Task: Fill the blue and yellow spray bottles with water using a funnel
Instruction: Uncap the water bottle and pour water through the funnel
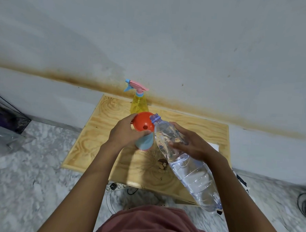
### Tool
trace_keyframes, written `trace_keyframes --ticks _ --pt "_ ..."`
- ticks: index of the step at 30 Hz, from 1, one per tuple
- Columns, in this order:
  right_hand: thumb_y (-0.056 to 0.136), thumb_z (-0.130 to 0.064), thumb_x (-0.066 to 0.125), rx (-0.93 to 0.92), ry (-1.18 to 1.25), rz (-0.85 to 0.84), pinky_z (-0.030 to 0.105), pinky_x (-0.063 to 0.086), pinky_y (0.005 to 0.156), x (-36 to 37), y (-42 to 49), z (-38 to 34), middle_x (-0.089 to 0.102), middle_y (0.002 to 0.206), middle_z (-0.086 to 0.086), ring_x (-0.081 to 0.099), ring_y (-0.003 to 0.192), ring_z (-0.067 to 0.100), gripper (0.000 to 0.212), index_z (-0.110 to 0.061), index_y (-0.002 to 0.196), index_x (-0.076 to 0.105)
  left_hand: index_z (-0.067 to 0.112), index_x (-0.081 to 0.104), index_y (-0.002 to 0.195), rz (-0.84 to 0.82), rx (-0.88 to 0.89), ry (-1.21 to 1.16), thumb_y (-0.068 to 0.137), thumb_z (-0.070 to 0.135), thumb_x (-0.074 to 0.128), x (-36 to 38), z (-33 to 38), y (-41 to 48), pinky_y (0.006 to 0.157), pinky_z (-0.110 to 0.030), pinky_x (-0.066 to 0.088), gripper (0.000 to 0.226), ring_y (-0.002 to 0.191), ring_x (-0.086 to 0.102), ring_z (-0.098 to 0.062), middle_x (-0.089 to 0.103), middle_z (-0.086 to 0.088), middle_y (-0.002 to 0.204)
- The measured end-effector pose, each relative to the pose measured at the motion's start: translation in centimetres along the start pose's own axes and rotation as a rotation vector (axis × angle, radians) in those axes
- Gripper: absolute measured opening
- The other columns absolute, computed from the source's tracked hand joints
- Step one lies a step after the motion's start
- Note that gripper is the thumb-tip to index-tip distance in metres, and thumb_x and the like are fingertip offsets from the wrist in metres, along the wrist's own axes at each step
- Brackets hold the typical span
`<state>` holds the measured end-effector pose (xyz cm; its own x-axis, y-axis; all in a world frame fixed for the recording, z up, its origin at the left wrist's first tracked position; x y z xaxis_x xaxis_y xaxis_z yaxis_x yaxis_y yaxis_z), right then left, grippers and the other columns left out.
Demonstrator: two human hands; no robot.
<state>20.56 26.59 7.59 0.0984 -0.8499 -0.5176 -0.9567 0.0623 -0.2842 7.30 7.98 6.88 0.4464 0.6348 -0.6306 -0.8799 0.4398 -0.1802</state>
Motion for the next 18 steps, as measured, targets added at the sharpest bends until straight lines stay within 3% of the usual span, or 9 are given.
trace_keyframes --ticks 2,6,12,18 --pt "0.078 -0.059 0.069 0.002 -0.006 -0.009 0.027 0.051 0.094 0.03 -0.05 -0.18 0.055 0.119 -0.040 0.058 0.109 -0.014 0.068 -0.067 0.134 0.032 0.030 0.049 0.139 0.005 -0.002 0.002 0.067 0.053 0.083 -0.06 0.00 -0.05 0.096 -0.043 0.051 0.082 0.114 0.057 -0.017 0.058 0.012 0.120" --pt "0.081 -0.055 0.070 0.003 0.010 -0.021 0.032 0.053 0.095 0.09 0.08 0.05 0.060 0.124 -0.029 0.061 0.109 -0.008 0.072 -0.054 0.144 0.034 0.030 0.050 0.137 0.004 -0.001 0.009 0.067 0.053 0.084 -0.08 0.12 -0.09 0.095 -0.043 0.051 0.081 0.113 0.057 -0.018 0.054 0.016 0.111" --pt "0.077 -0.058 0.067 0.009 0.011 -0.023 0.020 0.050 0.088 0.03 -0.05 -0.14 0.059 0.114 -0.037 0.061 0.104 -0.013 0.069 -0.061 0.137 0.033 0.029 0.050 0.138 0.010 -0.004 0.004 0.066 0.053 0.084 -0.11 0.15 -0.06 0.096 -0.044 0.051 0.083 0.114 0.058 -0.018 0.057 0.013 0.116" --pt "0.077 -0.058 0.069 0.012 0.032 -0.038 0.025 0.053 0.090 -0.02 0.12 0.07 0.058 0.120 -0.032 0.062 0.106 -0.010 0.077 -0.053 0.144 0.032 0.029 0.050 0.139 0.014 -0.012 0.006 0.066 0.054 0.084 -0.14 0.18 -0.06 0.095 -0.043 0.051 0.084 0.115 0.058 -0.019 0.061 0.006 0.127"
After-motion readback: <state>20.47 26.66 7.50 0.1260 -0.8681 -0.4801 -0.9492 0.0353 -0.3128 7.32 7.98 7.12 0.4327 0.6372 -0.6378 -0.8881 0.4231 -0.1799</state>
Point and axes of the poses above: each hand's wrist, its own y-axis towards the middle knuckle, its own x-axis out of the palm, z = x × y, the point moved 9 cm from there along y, towards the middle knuckle
